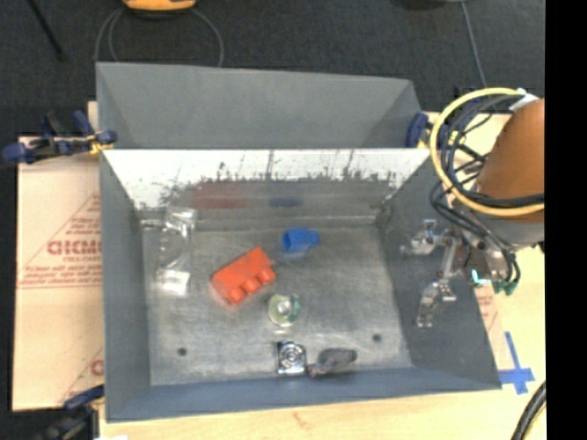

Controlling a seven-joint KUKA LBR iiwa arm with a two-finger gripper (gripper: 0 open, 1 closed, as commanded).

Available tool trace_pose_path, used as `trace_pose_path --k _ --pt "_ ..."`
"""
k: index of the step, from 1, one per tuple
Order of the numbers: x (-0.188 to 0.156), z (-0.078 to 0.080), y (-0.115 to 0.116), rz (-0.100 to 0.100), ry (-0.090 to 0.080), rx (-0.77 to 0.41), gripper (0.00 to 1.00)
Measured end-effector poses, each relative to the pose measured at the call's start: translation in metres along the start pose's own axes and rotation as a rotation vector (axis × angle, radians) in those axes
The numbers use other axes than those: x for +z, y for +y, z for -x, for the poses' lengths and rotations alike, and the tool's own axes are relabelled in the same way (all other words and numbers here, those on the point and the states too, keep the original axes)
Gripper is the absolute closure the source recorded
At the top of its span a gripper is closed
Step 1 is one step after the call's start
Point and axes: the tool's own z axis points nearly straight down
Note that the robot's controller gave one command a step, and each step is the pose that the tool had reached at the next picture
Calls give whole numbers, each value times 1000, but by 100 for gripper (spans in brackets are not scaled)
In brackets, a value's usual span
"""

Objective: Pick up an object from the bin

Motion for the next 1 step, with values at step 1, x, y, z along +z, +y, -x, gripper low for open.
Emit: trace_pose_path --k 1 --pt "45 40 52 3 -4 -5 0"
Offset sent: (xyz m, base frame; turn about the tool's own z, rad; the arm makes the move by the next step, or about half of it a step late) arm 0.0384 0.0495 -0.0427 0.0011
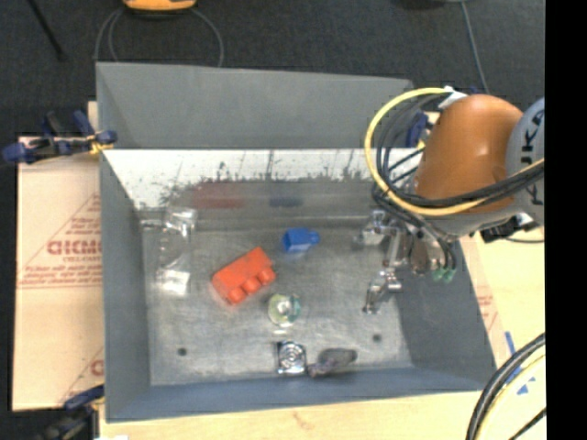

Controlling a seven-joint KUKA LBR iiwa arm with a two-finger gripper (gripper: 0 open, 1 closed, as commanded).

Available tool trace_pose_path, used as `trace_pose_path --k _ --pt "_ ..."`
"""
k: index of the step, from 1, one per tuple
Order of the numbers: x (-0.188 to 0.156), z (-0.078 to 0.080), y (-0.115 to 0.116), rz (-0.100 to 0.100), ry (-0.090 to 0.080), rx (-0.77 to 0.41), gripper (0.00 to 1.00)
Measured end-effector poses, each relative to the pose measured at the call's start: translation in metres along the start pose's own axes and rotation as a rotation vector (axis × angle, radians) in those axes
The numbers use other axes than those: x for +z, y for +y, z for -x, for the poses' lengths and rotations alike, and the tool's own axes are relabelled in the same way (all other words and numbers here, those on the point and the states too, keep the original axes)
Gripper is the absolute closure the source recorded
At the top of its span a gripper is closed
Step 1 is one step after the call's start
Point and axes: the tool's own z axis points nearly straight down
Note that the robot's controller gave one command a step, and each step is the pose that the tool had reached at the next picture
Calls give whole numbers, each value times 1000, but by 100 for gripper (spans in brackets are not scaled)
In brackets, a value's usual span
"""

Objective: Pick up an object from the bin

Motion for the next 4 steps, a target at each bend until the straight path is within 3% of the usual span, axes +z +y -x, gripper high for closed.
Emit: trace_pose_path --k 1,2,3,4 --pt "42 63 74 0 -5 -113 0" --pt "40 63 70 -3 -5 -109 100" --pt "40 63 69 -4 -5 -111 0" --pt "121 108 60 -1 -13 -21 0"
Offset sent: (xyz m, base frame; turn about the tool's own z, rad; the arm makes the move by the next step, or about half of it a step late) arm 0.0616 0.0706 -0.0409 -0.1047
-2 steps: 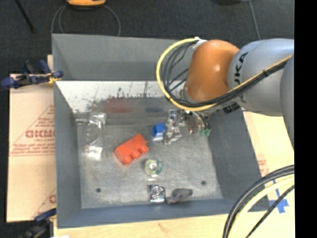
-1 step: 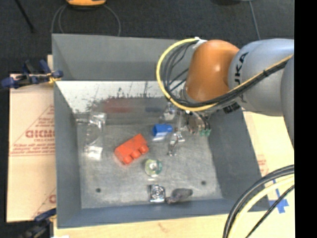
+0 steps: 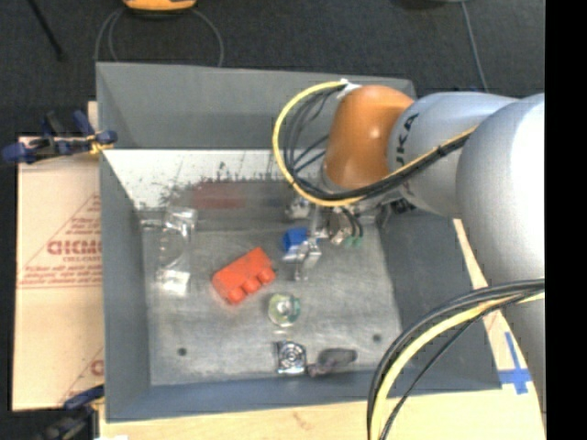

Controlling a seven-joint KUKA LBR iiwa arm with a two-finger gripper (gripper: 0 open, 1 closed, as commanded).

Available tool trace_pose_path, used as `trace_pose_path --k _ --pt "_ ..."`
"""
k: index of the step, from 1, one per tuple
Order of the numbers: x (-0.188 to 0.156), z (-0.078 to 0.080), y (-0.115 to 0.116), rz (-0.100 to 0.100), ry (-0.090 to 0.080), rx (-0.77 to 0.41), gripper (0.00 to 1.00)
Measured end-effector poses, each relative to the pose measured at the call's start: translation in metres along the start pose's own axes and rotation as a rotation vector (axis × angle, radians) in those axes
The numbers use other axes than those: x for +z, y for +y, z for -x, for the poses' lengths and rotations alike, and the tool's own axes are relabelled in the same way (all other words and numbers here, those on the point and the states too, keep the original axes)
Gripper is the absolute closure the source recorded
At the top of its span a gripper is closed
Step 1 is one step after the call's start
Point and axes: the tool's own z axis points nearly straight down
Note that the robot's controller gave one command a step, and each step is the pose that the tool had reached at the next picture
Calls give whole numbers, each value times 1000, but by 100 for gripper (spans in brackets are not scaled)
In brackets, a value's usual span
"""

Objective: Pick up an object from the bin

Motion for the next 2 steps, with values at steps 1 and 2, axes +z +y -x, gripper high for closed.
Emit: trace_pose_path --k 1,2 --pt "-4 1 0 -3 -4 -4 100" --pt "-143 -9 -7 -2 -1 66 100"
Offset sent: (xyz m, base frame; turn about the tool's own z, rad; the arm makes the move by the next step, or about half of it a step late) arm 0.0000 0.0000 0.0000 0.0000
